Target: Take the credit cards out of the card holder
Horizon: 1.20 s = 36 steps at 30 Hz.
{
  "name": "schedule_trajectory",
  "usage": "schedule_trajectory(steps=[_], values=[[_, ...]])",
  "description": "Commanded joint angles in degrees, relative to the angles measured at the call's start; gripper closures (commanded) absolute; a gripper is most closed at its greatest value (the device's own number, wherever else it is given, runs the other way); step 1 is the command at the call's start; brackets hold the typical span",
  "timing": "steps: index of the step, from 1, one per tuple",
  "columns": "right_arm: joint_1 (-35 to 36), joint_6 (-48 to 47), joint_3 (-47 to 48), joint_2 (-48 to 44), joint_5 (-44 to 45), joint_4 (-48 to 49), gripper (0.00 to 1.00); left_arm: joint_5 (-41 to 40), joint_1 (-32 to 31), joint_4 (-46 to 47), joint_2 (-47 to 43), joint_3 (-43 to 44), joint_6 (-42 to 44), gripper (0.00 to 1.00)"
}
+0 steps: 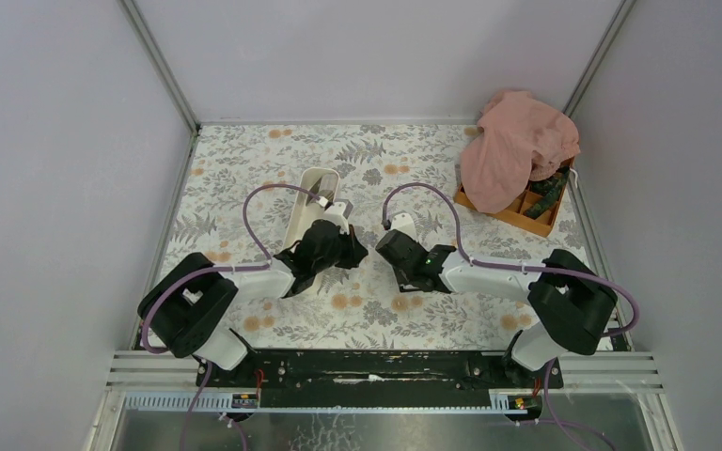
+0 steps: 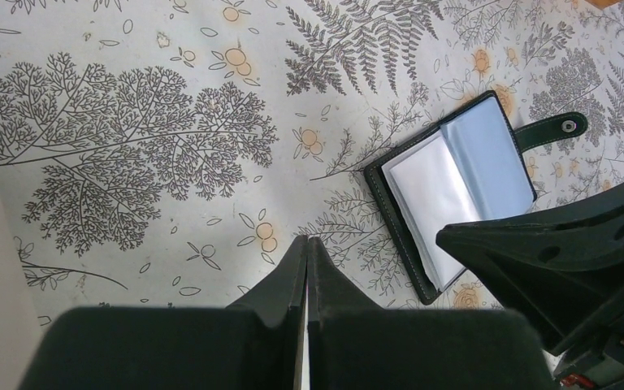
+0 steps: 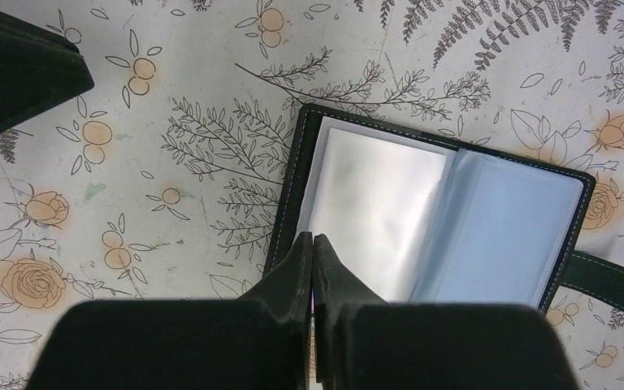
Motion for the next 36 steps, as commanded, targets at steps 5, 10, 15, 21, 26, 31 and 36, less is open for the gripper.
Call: schedule_trajectory(steps=[5,10,15,21,26,31,36], values=[[-0.53,0.37,0.06,-2.45,2.54,-1.08,0.91,0.97,0.5,2.08,1.1,1.22,-0.49,1.0],[-0.46,-0.3,1.82,0.71,2.53,-2.71,0.42,1.07,0.5,2.08,0.94,1.12,-0.49,1.0],[-0.53,0.62,1.67,2.06,2.54,-3.08,0.36,0.98,0.5,1.95,0.83,1.02,-0.41,1.0],[-1.21,1.79,0.68,2.35,3.77,-3.57,0.38,1.56,0.59,2.46,1.59,1.15,-0.66,1.0],[-2.42,2.36,-0.98,2.24,0.77,-1.82,0.47,1.71,0.6,2.43,1.63,1.14,-0.76,1.0],[-4.76,2.59,-3.4,1.77,-2.93,0.38,0.56,1.57,0.59,2.26,1.63,1.27,-0.76,1.0],[-6.14,2.77,-5.27,0.62,-5.56,2.32,0.87,1.78,0.68,2.21,1.91,1.49,-0.76,1.0]])
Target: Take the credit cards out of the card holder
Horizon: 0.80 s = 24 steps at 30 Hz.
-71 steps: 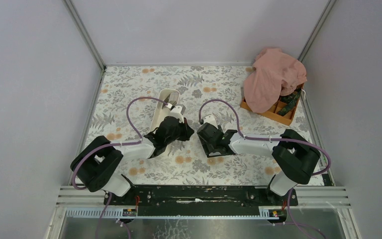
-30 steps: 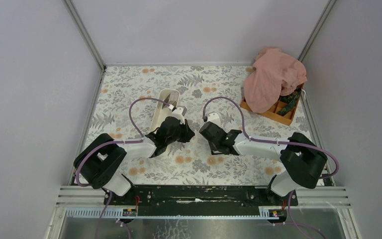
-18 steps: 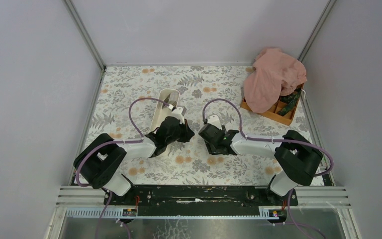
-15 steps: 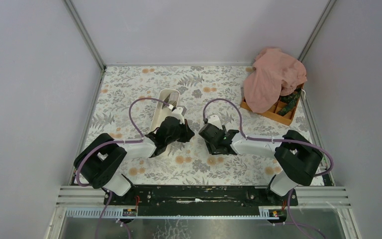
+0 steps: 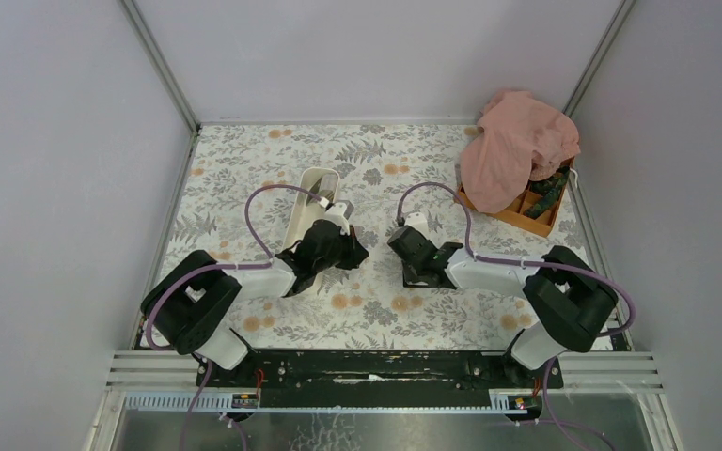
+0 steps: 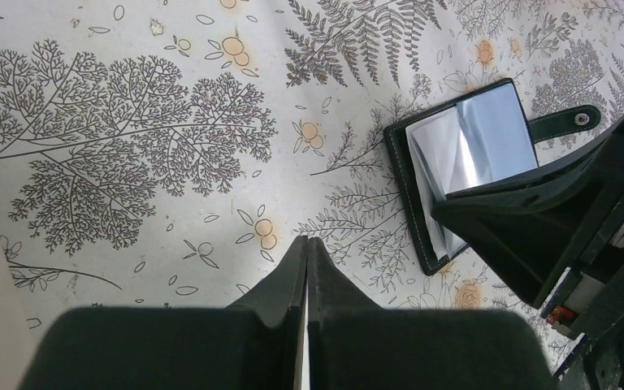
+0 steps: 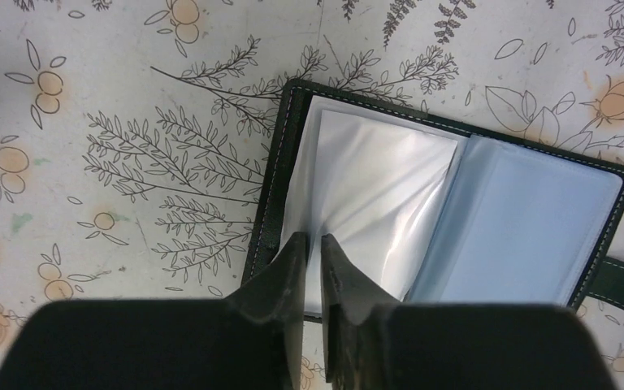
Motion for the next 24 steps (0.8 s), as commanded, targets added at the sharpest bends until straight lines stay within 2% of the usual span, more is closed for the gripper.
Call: schedule_trajectory(steps=[1,3,5,11,24], values=[[-1.41,0.96,-2.46,-0.45,-3.48,0.5,0.91,0.31,0.37,2.04,0.75,1.43,-0.36,1.0],[-1.64,1.09,-2.65,-0.54,-3.8,0.73,0.98,0.41,0.37,2.04,0.76,1.48,-0.44,1.0],[-1.66,1.12,-2.81,-0.82,-4.23,1.13,1.0,0.51,0.37,2.04,0.77,1.43,-0.38,1.0],[-1.78,1.03,-2.59,-2.78,-4.89,1.51,1.0,0.49,0.33,1.87,0.77,1.52,-0.36,1.0],[-3.26,1.64,-3.92,-14.45,-8.78,1.81,1.0,3.02,0.41,2.99,0.92,1.87,-0.83,1.0]])
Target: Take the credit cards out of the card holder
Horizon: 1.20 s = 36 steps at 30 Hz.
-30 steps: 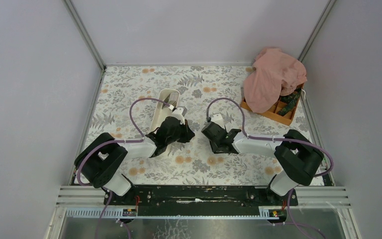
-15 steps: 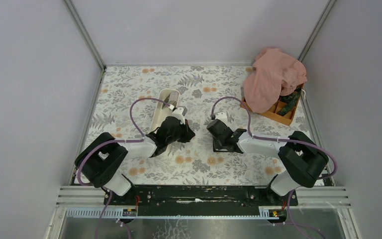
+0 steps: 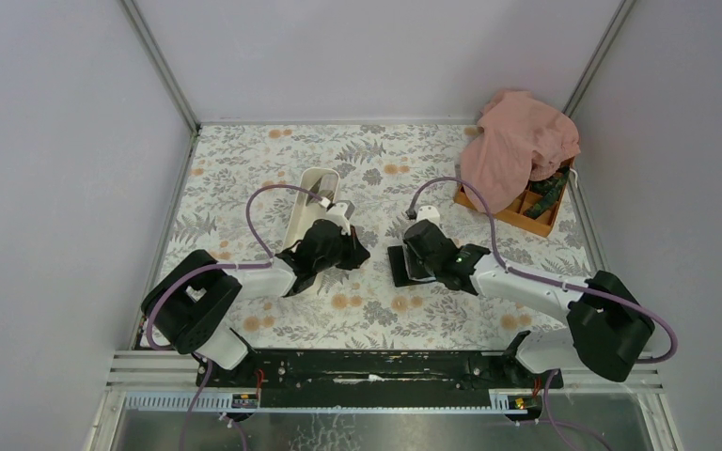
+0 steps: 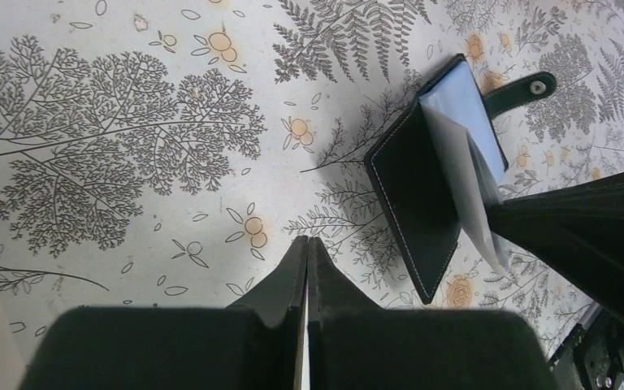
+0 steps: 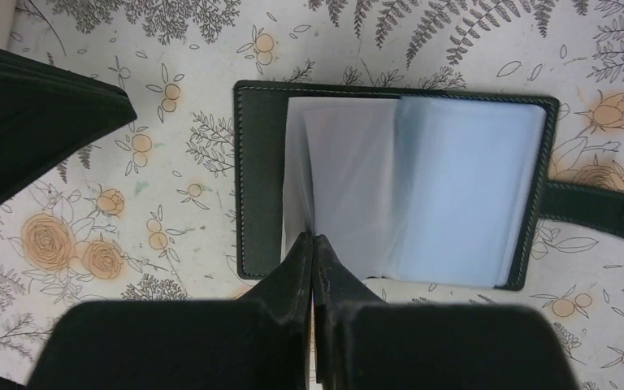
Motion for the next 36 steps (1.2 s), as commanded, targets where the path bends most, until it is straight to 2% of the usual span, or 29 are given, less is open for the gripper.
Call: schedule_trajectory(steps=[1,7,19,25,36], values=[[-1.89,1.07,-1.59,-3.19,-3.39,1.5,1.0,2.51,0.36,3.23,0.6,1.61,-0.73,1.0],[-3.85,1.96,-3.74,-4.78,-6.98,3.27,1.0,4.58,0.38,4.04,0.26,1.95,-1.27,1.0],[-11.93,5.2,-10.18,-10.04,-23.38,11.36,1.0,8.84,-0.48,5.6,-0.31,5.07,-3.55,1.0],[-13.3,5.29,-11.19,-12.02,-24.72,11.7,1.0,10.12,-2.23,6.64,1.95,7.74,-4.69,1.0],[-14.7,4.85,-12.25,-13.33,-25.14,11.3,1.0,11.71,-9.18,8.75,6.15,12.5,-8.57,1.0]])
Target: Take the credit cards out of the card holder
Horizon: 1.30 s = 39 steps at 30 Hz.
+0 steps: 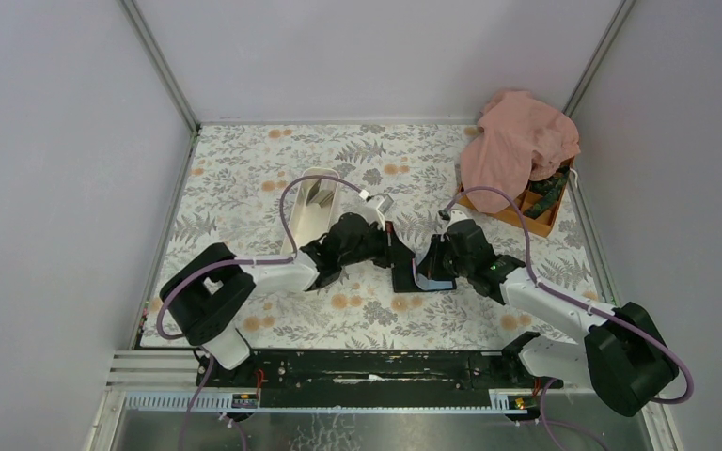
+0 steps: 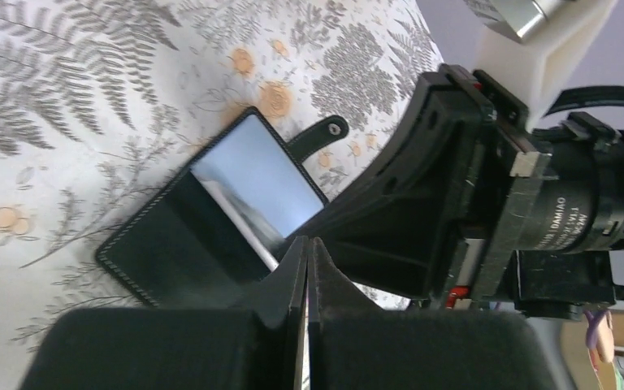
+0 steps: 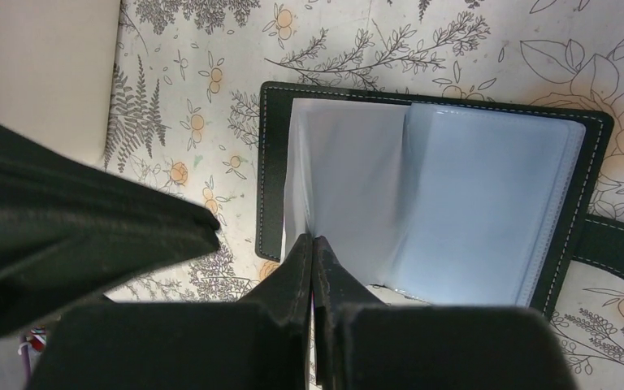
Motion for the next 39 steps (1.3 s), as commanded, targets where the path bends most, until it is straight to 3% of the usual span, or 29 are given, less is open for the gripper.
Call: schedule_trajectory(steps=[1,11,39], values=[[-0.46,0.07,-0.06,-1.42,-1.64,2.06,1.0,1.0,-2.16,3.71,1.18,1.88,-2.18,1.0],[-1.03,0.24,-0.71,-2.28,-1.95,2.16,1.0,-2.9,-5.21,-0.57,2.75,2.48,-1.19,0.99],[-2.81,-0.16,-1.2,-5.12,-2.65,0.85,1.0,-8.92,-5.42,-4.13,7.75,2.54,-0.9,0.99]])
